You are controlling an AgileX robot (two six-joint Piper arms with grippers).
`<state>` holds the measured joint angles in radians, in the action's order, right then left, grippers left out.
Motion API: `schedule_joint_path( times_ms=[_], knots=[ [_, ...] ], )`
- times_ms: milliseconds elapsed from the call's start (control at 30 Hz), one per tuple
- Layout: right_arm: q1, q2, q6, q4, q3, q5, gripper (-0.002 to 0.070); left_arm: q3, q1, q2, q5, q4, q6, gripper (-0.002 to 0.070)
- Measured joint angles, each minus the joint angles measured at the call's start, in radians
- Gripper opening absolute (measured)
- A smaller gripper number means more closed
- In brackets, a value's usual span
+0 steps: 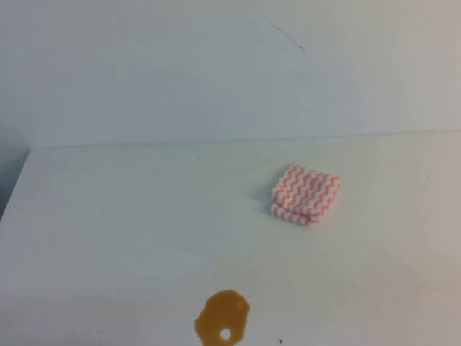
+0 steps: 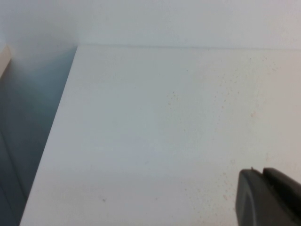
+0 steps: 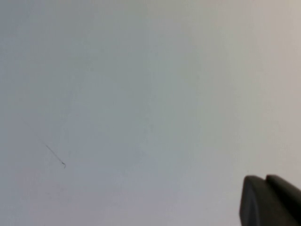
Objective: Wipe the table
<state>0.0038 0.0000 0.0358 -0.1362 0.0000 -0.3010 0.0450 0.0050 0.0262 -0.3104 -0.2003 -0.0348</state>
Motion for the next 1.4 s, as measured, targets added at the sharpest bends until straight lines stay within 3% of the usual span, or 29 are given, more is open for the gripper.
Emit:
schedule_joint_path(
  times_ms=[267,467,567,667,833,900,1133,1200,1400],
  knots=[
    [0.000,0.000,-0.027,0.164,-0.012,0.004,-0.0003,0.000,0.000,0.000,0.000,0.000,0.000,0.0001],
    [0.000,0.004,-0.069,0.146,-0.234,0.224,-0.0003,0.000,0.000,0.000,0.000,0.000,0.000,0.0000],
    [0.000,0.084,-0.076,0.144,-0.388,0.451,-0.0003,0.000,0.000,0.000,0.000,0.000,0.000,0.0000],
    [0.000,0.218,-0.078,0.144,-0.544,0.655,-0.0002,0.000,0.000,0.000,0.000,0.000,0.000,0.0001],
    [0.000,0.484,-0.146,0.182,-0.681,0.806,-0.0002,0.000,0.000,0.000,0.000,0.000,0.000,0.0000],
    [0.000,0.586,-0.234,0.300,-0.707,0.815,-0.0002,0.000,0.000,0.000,0.000,0.000,0.000,0.0001],
    [0.000,1.017,-0.796,0.824,-0.818,0.852,-0.0001,0.000,0.000,0.000,0.000,0.000,0.000,0.0001],
    [0.010,1.146,-0.874,0.917,-0.866,0.886,-0.0001,0.000,0.000,0.000,0.000,0.000,0.000,0.0000],
    [0.185,1.502,-0.895,0.884,-1.080,0.854,0.0000,0.000,0.000,0.000,0.000,0.000,0.000,0.0000]
  ],
)
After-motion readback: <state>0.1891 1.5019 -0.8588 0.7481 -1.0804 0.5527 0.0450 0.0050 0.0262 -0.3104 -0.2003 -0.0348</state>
